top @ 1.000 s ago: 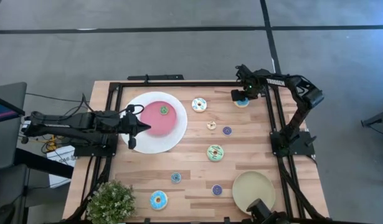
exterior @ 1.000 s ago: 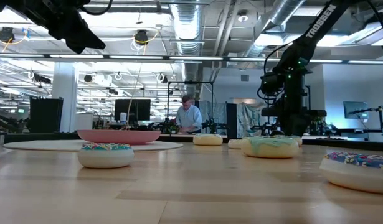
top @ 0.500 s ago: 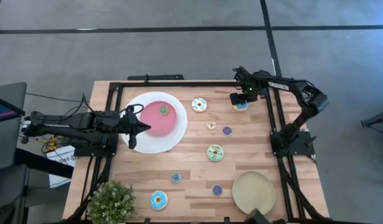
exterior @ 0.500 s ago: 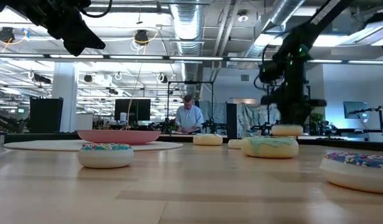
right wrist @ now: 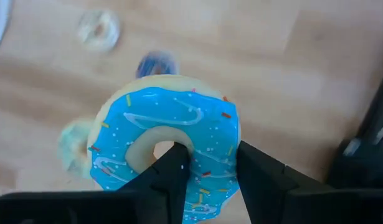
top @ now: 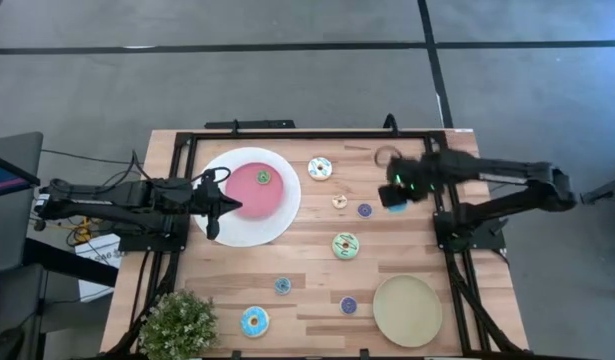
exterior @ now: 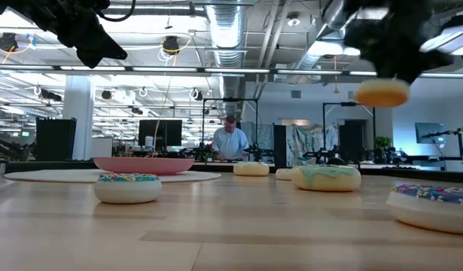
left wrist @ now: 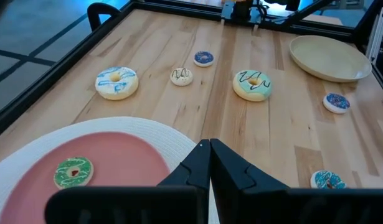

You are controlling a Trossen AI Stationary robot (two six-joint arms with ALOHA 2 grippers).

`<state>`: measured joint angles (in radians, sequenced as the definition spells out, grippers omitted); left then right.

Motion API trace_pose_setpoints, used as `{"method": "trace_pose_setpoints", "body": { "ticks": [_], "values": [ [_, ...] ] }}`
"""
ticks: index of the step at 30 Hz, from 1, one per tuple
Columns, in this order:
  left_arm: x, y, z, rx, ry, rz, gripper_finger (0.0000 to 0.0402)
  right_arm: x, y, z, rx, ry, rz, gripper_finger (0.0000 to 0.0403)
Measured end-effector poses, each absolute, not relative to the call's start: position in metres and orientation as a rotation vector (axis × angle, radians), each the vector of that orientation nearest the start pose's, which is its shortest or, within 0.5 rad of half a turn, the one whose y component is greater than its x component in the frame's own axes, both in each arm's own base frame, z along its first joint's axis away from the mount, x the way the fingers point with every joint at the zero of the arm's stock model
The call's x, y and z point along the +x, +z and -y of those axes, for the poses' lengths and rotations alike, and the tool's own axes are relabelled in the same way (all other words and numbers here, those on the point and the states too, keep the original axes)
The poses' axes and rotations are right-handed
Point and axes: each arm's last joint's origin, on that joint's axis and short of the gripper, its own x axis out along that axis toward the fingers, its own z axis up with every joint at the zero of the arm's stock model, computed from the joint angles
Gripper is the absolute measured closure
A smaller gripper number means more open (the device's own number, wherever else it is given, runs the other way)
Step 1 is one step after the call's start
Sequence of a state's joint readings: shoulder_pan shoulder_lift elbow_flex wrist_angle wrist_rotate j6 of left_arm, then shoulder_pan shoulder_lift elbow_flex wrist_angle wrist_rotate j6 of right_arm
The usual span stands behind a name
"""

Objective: Pick & Place donuts
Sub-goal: Put the large blue donut on the brown plate

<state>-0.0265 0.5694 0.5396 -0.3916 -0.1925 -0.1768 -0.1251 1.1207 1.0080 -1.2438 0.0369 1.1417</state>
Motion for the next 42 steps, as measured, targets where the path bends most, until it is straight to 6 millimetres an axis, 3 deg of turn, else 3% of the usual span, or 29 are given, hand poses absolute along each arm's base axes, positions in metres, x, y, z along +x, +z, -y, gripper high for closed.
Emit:
{"method": "trace_pose_setpoints", "body": {
  "ticks": [8, 13, 20, 24, 30, 42],
  "values": [
    [0.132, 0.259, -0.002, -0.131, 0.201, -0.403, 0.0401, 0.163, 0.269, -0.085, 1.094, -0.93, -1.21, 0.0283],
    [0.132, 0.259, -0.002, -0.131, 0.202, -0.403, 0.0401, 0.155, 0.249, -0.149, 1.152, -0.927, -1.231, 0.0283],
    [0.132, 0.259, -0.002, -0.132, 0.198, -0.403, 0.0401, 0.15, 0.213, -0.225, 1.208, -0.754, -1.337, 0.0283],
    [0.132, 0.259, -0.001, -0.135, 0.182, -0.405, 0.0401, 0.151, 0.195, -0.241, 1.207, -0.765, -1.424, 0.0283],
    [0.132, 0.259, -0.001, -0.138, 0.17, -0.406, 0.0401, 0.148, 0.181, -0.245, 1.131, -0.855, -1.501, 0.0283],
    [0.133, 0.261, -0.001, -0.14, 0.169, -0.383, 0.0401, 0.132, 0.18, -0.241, 1.005, -0.93, -1.517, 0.028]
  ]
}}
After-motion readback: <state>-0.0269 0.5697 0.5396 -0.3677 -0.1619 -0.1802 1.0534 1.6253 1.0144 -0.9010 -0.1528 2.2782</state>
